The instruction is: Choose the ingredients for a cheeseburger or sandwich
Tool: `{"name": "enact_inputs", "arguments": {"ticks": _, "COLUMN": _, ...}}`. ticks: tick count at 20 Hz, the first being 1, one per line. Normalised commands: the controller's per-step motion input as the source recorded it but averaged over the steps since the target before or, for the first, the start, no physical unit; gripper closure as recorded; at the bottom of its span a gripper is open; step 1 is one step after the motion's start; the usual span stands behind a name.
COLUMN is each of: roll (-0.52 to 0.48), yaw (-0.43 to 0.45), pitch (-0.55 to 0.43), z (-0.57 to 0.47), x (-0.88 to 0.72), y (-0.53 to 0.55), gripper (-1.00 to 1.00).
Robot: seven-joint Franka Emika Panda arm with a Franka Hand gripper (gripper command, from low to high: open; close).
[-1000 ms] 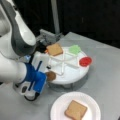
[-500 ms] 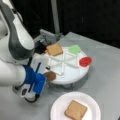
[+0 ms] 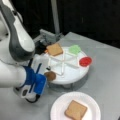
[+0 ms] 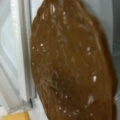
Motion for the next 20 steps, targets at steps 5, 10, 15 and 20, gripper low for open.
{"name": "enact_inputs", "arguments": {"ticks": 5, "roll": 0.282, "yaw": 0.073, "pitch": 0.012, "z": -0.08, "x": 0.25, "y": -0.19, "gripper": 1.00}}
{"name": "enact_inputs", "arguments": {"ticks": 10, "roll": 0.272, "yaw": 0.083, "pitch": 0.016, "z": -0.04, "x": 0.30, "y": -0.21, "gripper": 1.00}}
{"name": "enact_inputs", "arguments": {"ticks": 15, "roll": 0.250, "yaw": 0.097, "pitch": 0.031, "z": 0.01, "x": 0.35, "y": -0.20, "gripper": 1.00}}
{"name": "enact_inputs", "arguments": {"ticks": 20, "roll": 0.182, "yaw": 0.076, "pitch": 0.075, "z": -0.03, "x": 0.33, "y": -0.22, "gripper": 1.00}}
